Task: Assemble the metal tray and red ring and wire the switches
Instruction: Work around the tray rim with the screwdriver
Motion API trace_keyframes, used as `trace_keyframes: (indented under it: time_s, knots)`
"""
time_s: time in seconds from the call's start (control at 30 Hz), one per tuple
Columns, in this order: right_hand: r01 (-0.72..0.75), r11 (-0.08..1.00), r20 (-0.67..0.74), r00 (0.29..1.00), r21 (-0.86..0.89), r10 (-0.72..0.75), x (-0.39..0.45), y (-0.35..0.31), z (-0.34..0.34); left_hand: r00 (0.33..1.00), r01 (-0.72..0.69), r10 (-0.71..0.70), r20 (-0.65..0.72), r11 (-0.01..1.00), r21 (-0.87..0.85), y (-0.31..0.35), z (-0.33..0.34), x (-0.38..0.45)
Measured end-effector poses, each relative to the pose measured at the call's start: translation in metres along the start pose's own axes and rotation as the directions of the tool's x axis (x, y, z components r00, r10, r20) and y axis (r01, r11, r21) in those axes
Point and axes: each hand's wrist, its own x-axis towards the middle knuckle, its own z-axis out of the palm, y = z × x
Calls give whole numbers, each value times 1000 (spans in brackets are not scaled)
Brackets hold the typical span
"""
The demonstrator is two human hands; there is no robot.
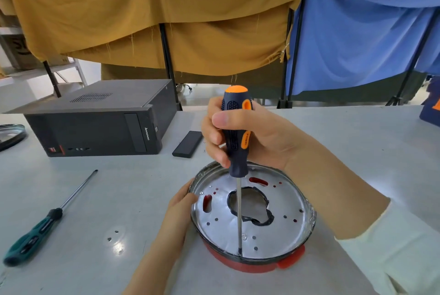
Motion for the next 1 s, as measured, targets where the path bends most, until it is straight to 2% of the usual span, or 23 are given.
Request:
trace_keyframes:
  time_s: [0.17, 0.23, 0.27, 0.33, 0.37, 0.4, 0.43, 0.47, 0.53, 0.57, 0.63, 0.7, 0.73, 0.8, 0.83, 0.9, 0.93, 0.97, 1.0]
  knots:
    - [32, 999, -53, 998, 34, -30, 2, 7, 5, 976, 99, -105, -190, 994, -43, 4, 15, -8]
    - [68, 996, -211, 974, -63, -79, 1, 11, 10, 965, 64, -80, -249, 995, -75, 2, 26, -12]
    - [82, 986, -336, 933, -147, -128, 1, 14, 13, 961, 40, -63, -271, 995, -91, 2, 30, -12]
    - [87, 950, -566, 786, -300, -251, 0, 19, 19, 956, 17, -46, -289, 995, -101, 4, 32, -12]
    - [82, 935, -619, 728, -345, -293, -1, 20, 20, 956, 16, -43, -289, 995, -97, 4, 33, -12]
    - [74, 927, -628, 715, -368, -307, -1, 20, 20, 957, 17, -41, -285, 996, -87, 5, 33, -11]
    - [68, 930, -597, 749, -361, -286, -2, 19, 18, 959, 17, -39, -279, 997, -78, 5, 33, -11]
    - [62, 949, -525, 821, -309, -225, -2, 15, 15, 962, 17, -35, -272, 997, -70, 5, 33, -11]
    - [25, 992, -284, 957, -121, -59, 0, 7, 6, 964, 14, -28, -265, 998, -55, 6, 32, -11]
    - [-2, 999, -156, 988, -40, -4, 0, 4, 2, 964, 13, -25, -265, 999, -49, 6, 32, -11]
    - [-27, 996, 36, 999, 79, 24, 2, 1, -1, 965, 11, -20, -262, 999, -38, 6, 32, -11]
    - [-38, 990, 63, 998, 138, 29, 5, 2, 3, 964, 7, -14, -265, 1000, -29, 7, 33, -12]
    - [-35, 991, 15, 999, 129, 33, 7, 4, 5, 963, 6, -13, -271, 1000, -28, 7, 33, -13]
    - [26, 999, -180, 983, 27, -21, 8, 11, 13, 959, 8, -16, -284, 1000, -30, 8, 34, -12]
    - [72, 996, -306, 948, -52, -85, 7, 16, 17, 958, 12, -21, -287, 999, -33, 8, 34, -12]
    - [146, 964, -538, 806, -222, -246, 3, 21, 25, 959, 21, -32, -282, 999, -40, 7, 35, -12]
    - [154, 947, -598, 744, -280, -298, 0, 21, 26, 960, 23, -34, -277, 999, -42, 8, 35, -13]
    - [145, 940, -613, 725, -310, -314, -2, 20, 25, 961, 25, -35, -274, 999, -42, 8, 35, -13]
    - [123, 943, -590, 753, -308, -291, -4, 17, 22, 962, 23, -33, -271, 999, -39, 8, 34, -13]
